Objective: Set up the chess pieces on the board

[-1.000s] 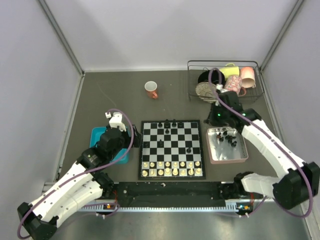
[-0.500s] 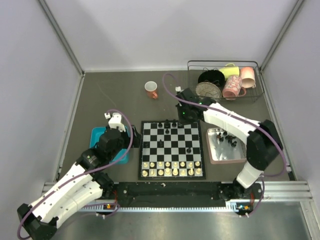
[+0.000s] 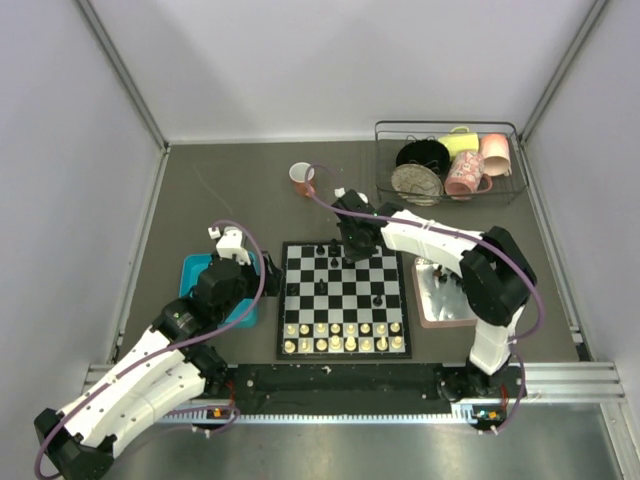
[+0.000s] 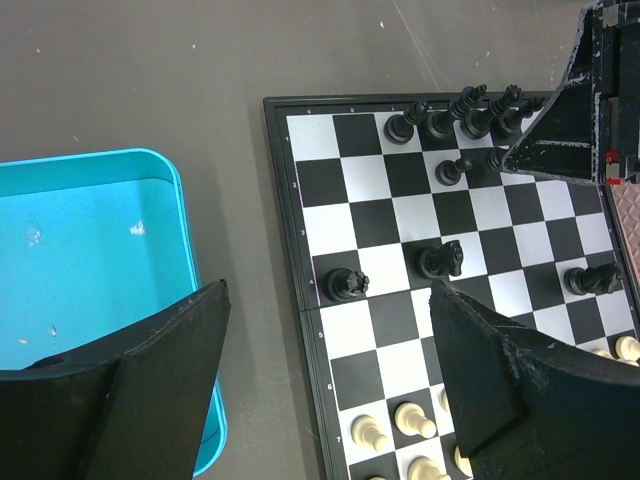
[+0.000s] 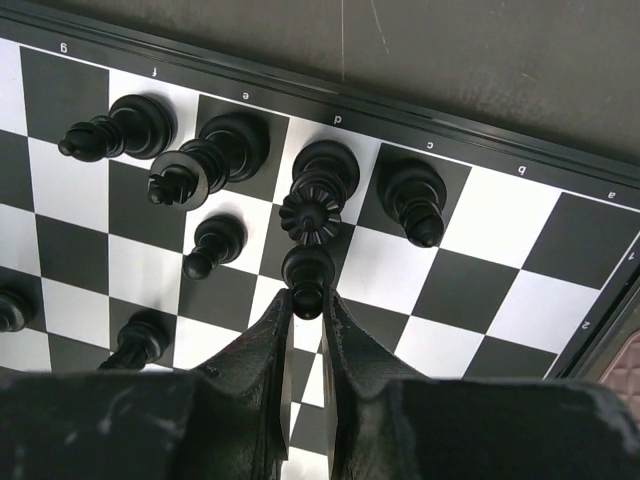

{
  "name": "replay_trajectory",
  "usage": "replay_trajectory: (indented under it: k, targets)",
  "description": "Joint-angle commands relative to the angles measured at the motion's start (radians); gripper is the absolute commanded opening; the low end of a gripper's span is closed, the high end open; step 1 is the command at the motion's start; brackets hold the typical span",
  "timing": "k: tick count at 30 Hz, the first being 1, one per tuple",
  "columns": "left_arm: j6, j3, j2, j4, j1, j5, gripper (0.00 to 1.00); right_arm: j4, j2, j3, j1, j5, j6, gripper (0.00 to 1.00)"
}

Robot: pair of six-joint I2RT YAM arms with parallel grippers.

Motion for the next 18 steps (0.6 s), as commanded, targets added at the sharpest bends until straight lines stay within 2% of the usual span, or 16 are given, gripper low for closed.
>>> replay_trajectory:
  k: [1,18]
  targets:
    - [0.004,-0.007,-0.012,0.016,-0.003,-0.017,0.86,0.034,0.011,0.053,0.018,0.024,0.016,0.02]
    - [0.004,-0.008,-0.021,0.013,-0.003,-0.020,0.86,0.036,0.052,0.058,0.019,0.019,0.015,0.08]
